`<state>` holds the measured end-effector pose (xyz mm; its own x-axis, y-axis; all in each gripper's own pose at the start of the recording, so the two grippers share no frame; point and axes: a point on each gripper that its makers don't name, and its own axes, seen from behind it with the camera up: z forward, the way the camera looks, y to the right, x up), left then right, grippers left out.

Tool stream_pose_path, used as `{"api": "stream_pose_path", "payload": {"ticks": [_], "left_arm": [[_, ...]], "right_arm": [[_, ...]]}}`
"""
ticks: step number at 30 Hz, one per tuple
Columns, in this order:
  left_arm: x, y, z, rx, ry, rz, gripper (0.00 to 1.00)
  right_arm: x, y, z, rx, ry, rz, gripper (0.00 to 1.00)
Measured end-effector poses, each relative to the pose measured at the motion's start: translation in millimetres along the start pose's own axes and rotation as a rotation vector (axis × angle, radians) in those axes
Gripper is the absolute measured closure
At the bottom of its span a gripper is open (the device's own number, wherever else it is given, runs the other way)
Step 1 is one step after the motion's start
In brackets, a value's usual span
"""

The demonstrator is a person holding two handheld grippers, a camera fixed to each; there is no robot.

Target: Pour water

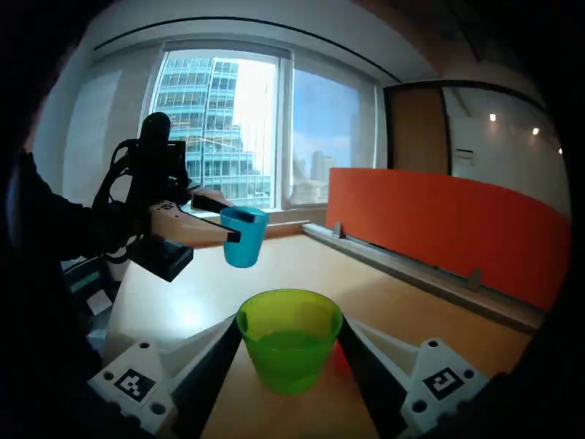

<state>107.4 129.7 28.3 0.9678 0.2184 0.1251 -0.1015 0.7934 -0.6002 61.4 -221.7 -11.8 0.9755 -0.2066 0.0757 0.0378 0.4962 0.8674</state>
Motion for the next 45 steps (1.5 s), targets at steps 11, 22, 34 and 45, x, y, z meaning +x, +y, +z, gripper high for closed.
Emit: {"api": "stream_pose_path", "payload": {"ticks": [11, 22, 34, 45], "left_arm": [[-38.6, 2.1, 7.1, -0.012, -0.100, 0.023, 0.14], [-73.0, 3.9, 11.0, -0.028, -0.184, 0.036, 0.13], [-109.9, 6.9, 13.6, -0.055, -0.279, 0.074, 0.13], [-138.5, 12.5, 19.5, -0.095, -0.376, 0.088, 0.13]], "right_arm": [[-23.8, -0.6, 5.3, 0.025, -0.074, 0.009, 0.08], [-48.3, 6.8, 12.2, 0.025, -0.150, -0.002, 0.08], [-70.4, 13.6, 19.2, 0.025, -0.224, 0.000, 0.08], [-89.6, 18.7, 20.6, 0.023, -0.286, 0.002, 0.08]]}}
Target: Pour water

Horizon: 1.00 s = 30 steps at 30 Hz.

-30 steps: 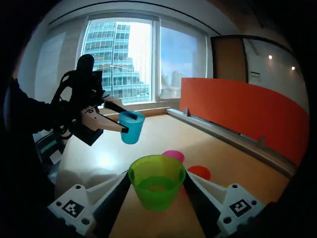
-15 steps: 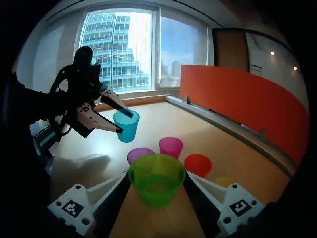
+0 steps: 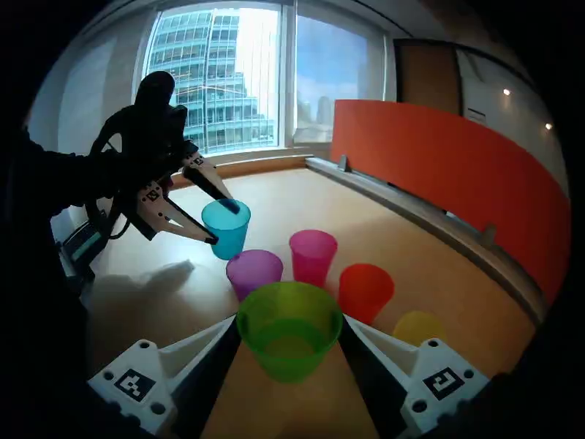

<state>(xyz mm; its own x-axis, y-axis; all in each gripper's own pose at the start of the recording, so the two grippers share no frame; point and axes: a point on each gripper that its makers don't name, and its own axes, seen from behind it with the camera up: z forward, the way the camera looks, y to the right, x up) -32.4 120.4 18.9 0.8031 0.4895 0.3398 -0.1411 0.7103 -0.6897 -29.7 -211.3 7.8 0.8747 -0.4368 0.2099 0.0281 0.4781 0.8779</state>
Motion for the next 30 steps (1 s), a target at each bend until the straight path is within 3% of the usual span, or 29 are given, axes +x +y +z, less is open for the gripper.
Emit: {"api": "stream_pose_path", "payload": {"ticks": [12, 30], "left_arm": [[-18.2, 10.1, 12.8, -0.046, -0.086, 0.023, 0.13], [-33.6, 12.1, 19.9, -0.066, -0.104, -0.019, 0.13]], "right_arm": [[-20.9, 5.7, 4.9, -0.007, -0.069, -0.006, 0.08], [-26.6, 8.0, 9.2, -0.015, -0.087, -0.009, 0.08]]}}
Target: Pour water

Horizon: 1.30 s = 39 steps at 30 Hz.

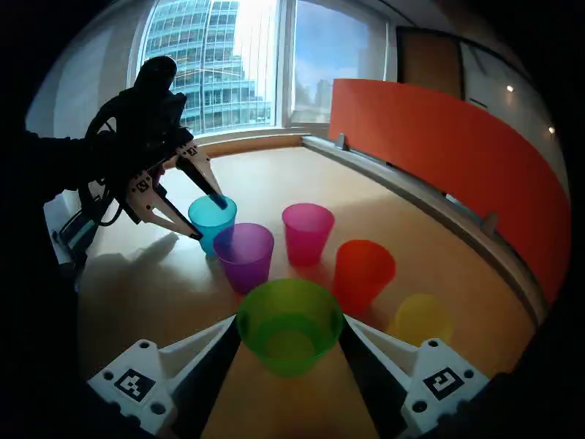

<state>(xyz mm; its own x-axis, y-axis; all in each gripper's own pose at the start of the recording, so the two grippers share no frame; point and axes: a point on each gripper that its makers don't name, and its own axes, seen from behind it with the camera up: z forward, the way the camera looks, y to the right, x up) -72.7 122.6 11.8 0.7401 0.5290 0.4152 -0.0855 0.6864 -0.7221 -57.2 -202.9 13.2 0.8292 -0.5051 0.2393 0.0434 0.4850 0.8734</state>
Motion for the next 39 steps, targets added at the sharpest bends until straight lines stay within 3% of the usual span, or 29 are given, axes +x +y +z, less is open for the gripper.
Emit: {"api": "stream_pose_path", "payload": {"ticks": [27, 39], "left_arm": [[-18.3, 5.0, 4.2, -0.015, -0.042, 0.001, 0.13], [-28.9, 3.3, 1.2, -0.012, -0.071, -0.023, 0.13]], "right_arm": [[0.3, -1.3, 2.6, -0.004, 0.005, 0.012, 0.08], [-4.4, -2.0, 10.4, 0.000, 0.000, 0.020, 0.08]]}}
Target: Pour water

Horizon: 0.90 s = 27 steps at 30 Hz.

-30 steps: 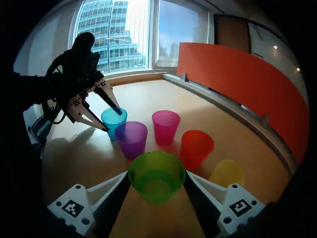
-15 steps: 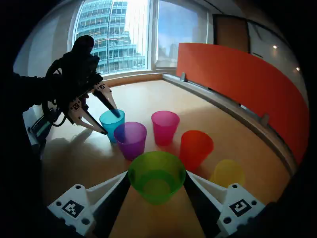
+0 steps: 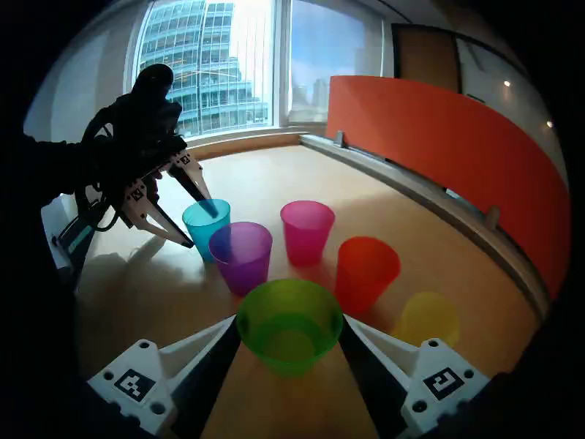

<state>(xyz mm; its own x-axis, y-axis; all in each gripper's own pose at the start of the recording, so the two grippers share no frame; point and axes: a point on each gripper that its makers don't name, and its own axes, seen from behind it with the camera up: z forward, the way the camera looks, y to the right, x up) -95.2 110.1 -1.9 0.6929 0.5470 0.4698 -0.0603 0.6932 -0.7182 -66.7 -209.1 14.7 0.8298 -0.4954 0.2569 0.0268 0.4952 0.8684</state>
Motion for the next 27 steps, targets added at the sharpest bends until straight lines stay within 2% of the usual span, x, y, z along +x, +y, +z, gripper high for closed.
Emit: {"api": "stream_pose_path", "payload": {"ticks": [18, 27], "left_arm": [[-16.5, 0.1, -10.8, 0.030, -0.029, 0.037, 0.13], [-19.9, -1.4, -11.9, 0.039, -0.031, 0.031, 0.13]], "right_arm": [[-14.0, -3.2, 7.5, -0.005, -0.013, -0.005, 0.08], [-16.7, -4.9, 6.3, -0.009, -0.007, 0.006, 0.08]]}}
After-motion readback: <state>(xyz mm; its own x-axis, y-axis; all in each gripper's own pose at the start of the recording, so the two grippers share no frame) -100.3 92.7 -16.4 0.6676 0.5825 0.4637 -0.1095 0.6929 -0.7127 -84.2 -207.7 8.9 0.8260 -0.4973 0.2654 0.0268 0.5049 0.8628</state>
